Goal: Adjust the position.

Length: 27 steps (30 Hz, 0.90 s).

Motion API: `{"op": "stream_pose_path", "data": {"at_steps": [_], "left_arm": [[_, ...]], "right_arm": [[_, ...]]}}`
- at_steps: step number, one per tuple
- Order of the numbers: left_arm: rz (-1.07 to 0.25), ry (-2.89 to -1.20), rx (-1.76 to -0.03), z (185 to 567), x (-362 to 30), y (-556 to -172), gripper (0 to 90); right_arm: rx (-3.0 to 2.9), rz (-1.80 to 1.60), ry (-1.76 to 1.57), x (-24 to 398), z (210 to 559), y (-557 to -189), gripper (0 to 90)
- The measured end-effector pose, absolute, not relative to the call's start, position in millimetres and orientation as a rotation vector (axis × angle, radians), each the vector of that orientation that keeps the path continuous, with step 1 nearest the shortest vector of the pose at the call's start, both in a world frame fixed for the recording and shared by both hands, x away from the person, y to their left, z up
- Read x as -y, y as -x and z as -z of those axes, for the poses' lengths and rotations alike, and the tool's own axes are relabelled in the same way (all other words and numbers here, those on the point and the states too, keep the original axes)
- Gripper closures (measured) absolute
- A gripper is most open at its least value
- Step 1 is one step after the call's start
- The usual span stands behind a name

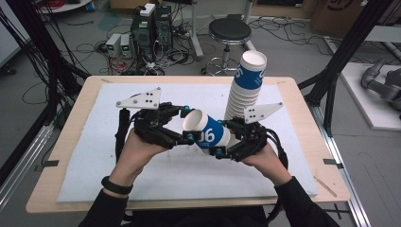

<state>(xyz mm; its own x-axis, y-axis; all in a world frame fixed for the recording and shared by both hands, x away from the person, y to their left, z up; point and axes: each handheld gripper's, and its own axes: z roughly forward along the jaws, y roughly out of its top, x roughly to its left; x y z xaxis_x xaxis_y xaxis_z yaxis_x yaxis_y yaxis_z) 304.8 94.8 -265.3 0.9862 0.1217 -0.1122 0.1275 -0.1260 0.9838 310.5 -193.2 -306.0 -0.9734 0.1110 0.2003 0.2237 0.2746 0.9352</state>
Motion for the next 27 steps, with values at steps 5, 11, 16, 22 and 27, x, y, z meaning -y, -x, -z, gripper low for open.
{"op": "stream_pose_path", "data": {"at_steps": [5, 11, 16, 22, 27], "left_arm": [[0.027, -1.802, -0.190, 264.1, -92.3, -304.4, 25.3], [0.024, -1.892, -0.193, 260.9, -95.1, -303.3, 22.2], [0.027, -1.944, -0.207, 262.1, -94.6, -304.1, 22.8], [0.047, -1.965, -0.205, 264.2, -94.1, -306.9, 29.3], [0.041, -1.891, -0.190, 263.8, -96.5, -308.4, 29.6]], "right_arm": [[2.455, 1.760, 0.300, 192.8, 306.5, -311.8, 19.3], [2.525, 1.648, 0.305, 190.9, 305.5, -312.4, 19.7], [2.569, 1.572, 0.289, 188.1, 306.4, -312.5, 19.7], [2.603, 1.545, 0.280, 186.5, 307.1, -311.8, 18.2], [2.571, 1.601, 0.303, 189.0, 305.6, -311.9, 16.4]]}}
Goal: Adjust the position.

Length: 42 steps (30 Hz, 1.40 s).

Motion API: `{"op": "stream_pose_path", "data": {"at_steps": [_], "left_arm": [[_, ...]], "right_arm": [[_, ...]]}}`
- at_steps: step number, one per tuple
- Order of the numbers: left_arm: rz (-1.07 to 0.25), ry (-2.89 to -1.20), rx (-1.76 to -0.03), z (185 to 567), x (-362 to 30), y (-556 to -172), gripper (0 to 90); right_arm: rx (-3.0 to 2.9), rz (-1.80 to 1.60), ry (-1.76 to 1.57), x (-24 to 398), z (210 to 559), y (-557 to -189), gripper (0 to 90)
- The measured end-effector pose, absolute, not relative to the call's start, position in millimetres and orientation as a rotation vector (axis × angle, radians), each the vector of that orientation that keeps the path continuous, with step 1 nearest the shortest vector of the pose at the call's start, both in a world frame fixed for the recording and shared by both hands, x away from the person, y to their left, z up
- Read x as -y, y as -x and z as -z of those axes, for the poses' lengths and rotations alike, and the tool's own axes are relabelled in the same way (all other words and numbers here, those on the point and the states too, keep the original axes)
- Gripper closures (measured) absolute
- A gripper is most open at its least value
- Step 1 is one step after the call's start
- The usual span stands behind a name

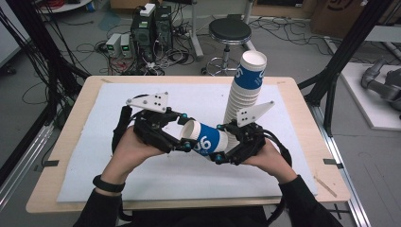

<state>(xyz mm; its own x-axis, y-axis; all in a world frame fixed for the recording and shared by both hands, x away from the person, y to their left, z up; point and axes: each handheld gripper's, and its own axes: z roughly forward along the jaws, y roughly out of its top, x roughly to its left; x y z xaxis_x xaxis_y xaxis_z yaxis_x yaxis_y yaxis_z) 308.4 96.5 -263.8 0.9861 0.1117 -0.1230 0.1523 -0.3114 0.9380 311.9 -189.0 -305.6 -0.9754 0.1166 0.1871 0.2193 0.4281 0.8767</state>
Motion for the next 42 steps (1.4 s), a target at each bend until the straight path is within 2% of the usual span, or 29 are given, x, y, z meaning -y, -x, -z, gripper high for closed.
{"op": "stream_pose_path", "data": {"at_steps": [9, 15, 20, 24, 30, 35, 39, 42], "left_arm": [[0.005, -1.733, -0.171, 262.7, -100.4, -307.3, 29.9], [0.010, -1.714, -0.176, 264.5, -102.5, -309.1, 29.9], [0.021, -1.760, -0.171, 265.6, -102.6, -308.7, 29.4], [0.026, -1.819, -0.183, 264.3, -100.8, -307.8, 22.6], [0.013, -1.917, -0.200, 264.5, -98.0, -307.0, 20.4], [0.027, -1.958, -0.195, 264.3, -97.5, -306.3, 20.7], [0.036, -1.989, -0.164, 265.7, -96.2, -306.9, 29.1], [0.050, -1.957, -0.166, 266.9, -96.1, -308.9, 29.6]], "right_arm": [[2.404, 1.782, 0.372, 196.4, 301.7, -313.0, 15.1], [2.378, 1.826, 0.377, 197.2, 301.7, -313.5, 16.4], [2.409, 1.804, 0.354, 199.1, 300.7, -313.3, 18.4], [2.429, 1.781, 0.340, 200.4, 299.9, -314.6, 19.6], [2.455, 1.736, 0.326, 197.8, 301.2, -314.1, 20.0], [2.498, 1.676, 0.328, 197.7, 300.2, -313.4, 20.2], [2.528, 1.641, 0.305, 196.0, 298.8, -312.2, 20.1], [2.531, 1.644, 0.312, 196.8, 298.1, -312.1, 18.3]]}}
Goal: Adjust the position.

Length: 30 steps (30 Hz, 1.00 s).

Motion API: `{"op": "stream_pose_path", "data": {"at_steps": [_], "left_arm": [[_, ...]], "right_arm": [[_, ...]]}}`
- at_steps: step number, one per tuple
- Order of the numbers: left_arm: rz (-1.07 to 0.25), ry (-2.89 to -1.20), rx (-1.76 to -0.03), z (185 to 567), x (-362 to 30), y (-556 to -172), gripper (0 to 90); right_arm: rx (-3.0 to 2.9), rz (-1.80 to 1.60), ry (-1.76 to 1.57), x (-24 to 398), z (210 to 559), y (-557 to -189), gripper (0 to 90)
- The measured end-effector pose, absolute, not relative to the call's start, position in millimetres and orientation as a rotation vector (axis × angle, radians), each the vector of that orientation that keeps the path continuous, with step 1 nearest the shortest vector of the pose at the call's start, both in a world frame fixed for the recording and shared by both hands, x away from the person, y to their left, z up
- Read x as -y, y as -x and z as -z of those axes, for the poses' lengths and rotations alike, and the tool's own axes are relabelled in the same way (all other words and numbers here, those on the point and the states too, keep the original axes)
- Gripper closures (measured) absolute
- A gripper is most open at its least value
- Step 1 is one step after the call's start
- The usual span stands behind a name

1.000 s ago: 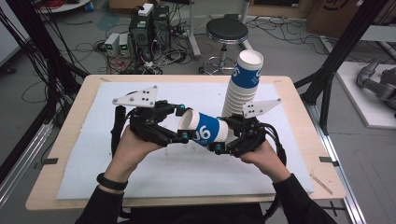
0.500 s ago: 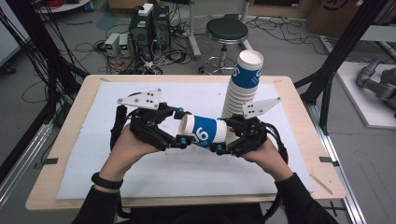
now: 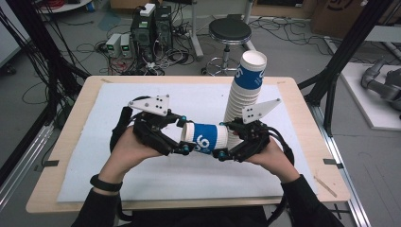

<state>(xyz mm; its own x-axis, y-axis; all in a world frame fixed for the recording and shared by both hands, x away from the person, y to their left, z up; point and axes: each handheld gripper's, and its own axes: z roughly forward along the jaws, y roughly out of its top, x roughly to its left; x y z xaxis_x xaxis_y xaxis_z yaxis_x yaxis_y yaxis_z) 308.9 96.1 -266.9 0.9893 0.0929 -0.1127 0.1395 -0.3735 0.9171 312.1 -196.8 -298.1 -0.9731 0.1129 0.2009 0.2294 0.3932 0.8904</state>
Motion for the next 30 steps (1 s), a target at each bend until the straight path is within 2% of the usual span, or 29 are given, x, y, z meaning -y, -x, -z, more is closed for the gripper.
{"op": "stream_pose_path", "data": {"at_steps": [4, 11, 20, 30], "left_arm": [[0.070, -1.861, -0.173, 270.0, -98.1, -312.8, 29.7], [0.027, -1.771, -0.158, 271.8, -97.8, -313.2, 29.8], [-0.027, -1.734, -0.152, 271.6, -98.3, -312.2, 30.0], [-0.004, -1.708, -0.130, 273.5, -97.3, -313.0, 29.9]], "right_arm": [[2.492, 1.721, 0.336, 200.3, 296.2, -312.4, 16.3], [2.376, 1.827, 0.414, 204.9, 294.6, -314.7, 15.0], [2.278, 1.888, 0.485, 208.4, 295.5, -317.5, 13.5], [2.324, 1.900, 0.439, 204.7, 294.6, -313.3, 14.1]]}}
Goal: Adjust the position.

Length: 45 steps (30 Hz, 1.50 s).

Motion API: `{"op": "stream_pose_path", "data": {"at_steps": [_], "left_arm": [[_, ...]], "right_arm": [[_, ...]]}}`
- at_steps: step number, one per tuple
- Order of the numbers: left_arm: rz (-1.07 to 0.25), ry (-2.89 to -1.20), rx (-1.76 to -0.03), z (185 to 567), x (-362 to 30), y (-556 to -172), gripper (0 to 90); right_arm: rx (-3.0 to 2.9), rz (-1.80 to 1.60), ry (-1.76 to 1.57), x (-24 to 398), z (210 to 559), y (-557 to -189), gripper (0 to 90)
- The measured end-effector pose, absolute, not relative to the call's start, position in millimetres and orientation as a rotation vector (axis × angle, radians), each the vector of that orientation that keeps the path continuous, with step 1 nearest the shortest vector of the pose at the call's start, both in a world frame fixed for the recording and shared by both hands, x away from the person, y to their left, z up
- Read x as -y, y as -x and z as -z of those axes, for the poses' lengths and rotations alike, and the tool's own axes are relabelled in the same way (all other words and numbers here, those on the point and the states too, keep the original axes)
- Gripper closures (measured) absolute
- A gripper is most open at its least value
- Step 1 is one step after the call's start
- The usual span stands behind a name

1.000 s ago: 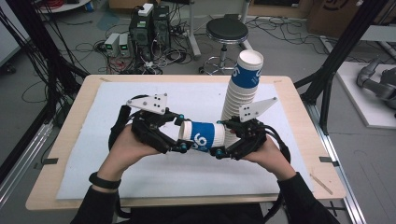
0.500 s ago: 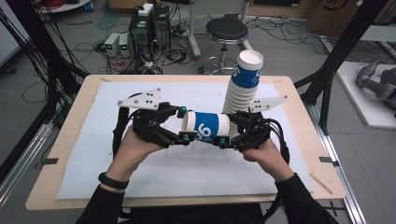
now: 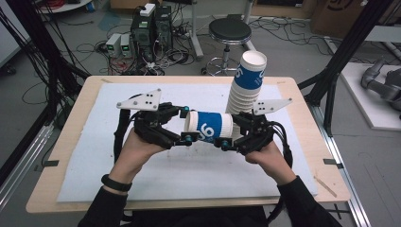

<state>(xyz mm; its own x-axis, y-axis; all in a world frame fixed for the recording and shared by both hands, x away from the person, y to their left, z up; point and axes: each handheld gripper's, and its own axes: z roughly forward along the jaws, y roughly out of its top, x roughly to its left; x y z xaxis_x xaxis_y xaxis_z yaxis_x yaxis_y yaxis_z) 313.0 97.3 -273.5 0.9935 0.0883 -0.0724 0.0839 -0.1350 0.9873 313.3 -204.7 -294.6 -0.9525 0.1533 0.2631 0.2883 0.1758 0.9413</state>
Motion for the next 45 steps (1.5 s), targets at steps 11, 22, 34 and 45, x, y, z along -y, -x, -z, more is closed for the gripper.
{"op": "stream_pose_path", "data": {"at_steps": [11, 22, 34, 45], "left_arm": [[0.012, -1.806, -0.141, 273.3, -95.8, -310.8, 25.2], [-0.030, -1.973, -0.150, 267.3, -93.4, -305.4, 20.8], [-0.010, -2.083, -0.126, 272.9, -86.9, -306.0, 28.8], [0.003, -1.934, -0.117, 273.1, -94.7, -311.1, 29.8]], "right_arm": [[2.374, 1.873, 0.382, 208.6, 291.8, -312.8, 19.2], [2.447, 1.790, 0.360, 204.8, 293.0, -313.6, 19.6], [2.509, 1.697, 0.338, 199.6, 293.4, -311.8, 18.9], [2.401, 1.835, 0.403, 206.9, 288.0, -312.7, 13.8]]}}
